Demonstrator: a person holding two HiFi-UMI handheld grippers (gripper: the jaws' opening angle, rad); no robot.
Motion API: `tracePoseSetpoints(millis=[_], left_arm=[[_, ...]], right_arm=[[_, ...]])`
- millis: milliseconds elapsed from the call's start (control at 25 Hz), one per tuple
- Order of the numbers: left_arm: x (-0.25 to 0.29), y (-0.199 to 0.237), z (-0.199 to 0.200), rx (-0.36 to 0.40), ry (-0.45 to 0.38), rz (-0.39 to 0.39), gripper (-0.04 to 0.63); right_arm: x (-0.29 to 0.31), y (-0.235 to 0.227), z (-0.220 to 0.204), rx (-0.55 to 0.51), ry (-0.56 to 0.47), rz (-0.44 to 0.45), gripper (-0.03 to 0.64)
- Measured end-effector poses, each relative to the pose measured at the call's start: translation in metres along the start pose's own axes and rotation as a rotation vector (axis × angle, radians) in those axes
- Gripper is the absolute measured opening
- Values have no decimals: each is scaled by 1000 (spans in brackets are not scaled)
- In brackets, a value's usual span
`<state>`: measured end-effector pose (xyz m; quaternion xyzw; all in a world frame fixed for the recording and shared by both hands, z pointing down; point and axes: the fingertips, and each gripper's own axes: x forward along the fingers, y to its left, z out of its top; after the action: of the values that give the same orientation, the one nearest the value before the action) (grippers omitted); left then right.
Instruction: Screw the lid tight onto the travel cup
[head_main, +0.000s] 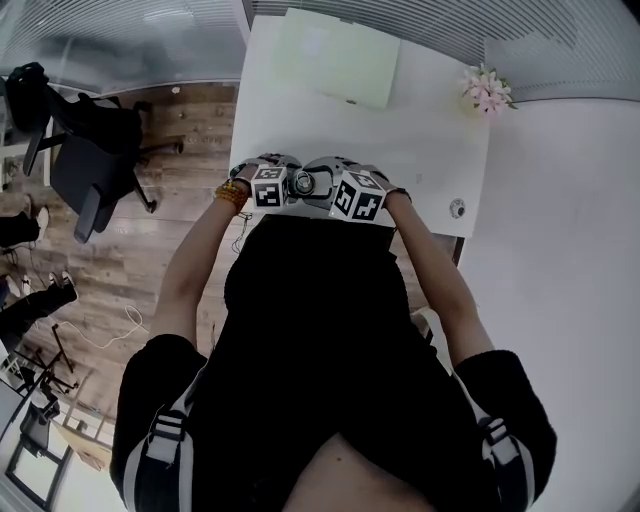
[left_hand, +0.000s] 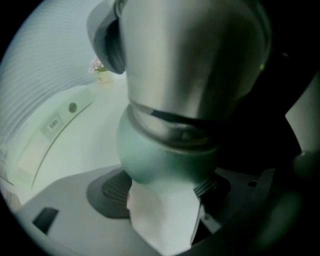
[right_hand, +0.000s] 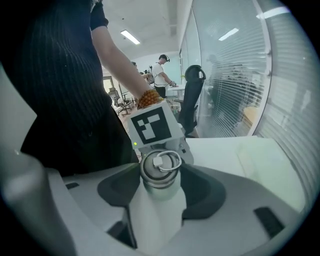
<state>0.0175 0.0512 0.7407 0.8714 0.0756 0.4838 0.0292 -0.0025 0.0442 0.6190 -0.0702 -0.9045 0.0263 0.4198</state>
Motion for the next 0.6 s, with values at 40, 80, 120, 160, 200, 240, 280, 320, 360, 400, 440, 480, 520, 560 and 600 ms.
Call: tracePoseSetpoints(millis=[40,80,120,160,200,240,280,320,360,400,440,480,520,560,600], left_arm=[[0,0,0,-3,-11,8,365],[-1,0,0,-14,-30,27,365],[-3,1,1,-35,-56,51,365],[-5,1,0,-65,-84,79,367],[-7,2,-1,-101,-113,109,376],[-10,4,-2,-137,-144,138,379],[-12,4,-2,-171,-177,165,379],[-14,5,0,-202,-214,187,379],[-16,5,4,-228,-250,207,379],[-18,5,10,-250,-285,223,379],[-20,4,15,-267,-314,237,379],[-21,4,19,-277,-334,252,379],[-21,5,23,-280,-345,266,379],[-21,5,24,-281,-352,278,377],[-21,5,25,-283,-359,285,377]], right_arm=[[-1,0,0,8,-8,-11,259],[-3,-1,-1,22,-22,-27,275],[-6,-1,-3,43,-39,-46,290],[-9,-1,-5,67,-52,-64,290],[-12,-1,-8,91,-60,-78,290],[-14,0,-13,109,-62,-90,290],[-16,2,-18,122,-60,-100,290],[-17,4,-23,134,-58,-108,290],[-18,6,-28,146,-56,-116,290],[-18,7,-31,159,-56,-122,290],[-18,8,-33,171,-57,-128,290],[-18,8,-34,181,-59,-135,290],[-18,8,-34,187,-60,-140,288],[-17,8,-33,191,-62,-145,288],[-17,7,-32,194,-63,-149,288]])
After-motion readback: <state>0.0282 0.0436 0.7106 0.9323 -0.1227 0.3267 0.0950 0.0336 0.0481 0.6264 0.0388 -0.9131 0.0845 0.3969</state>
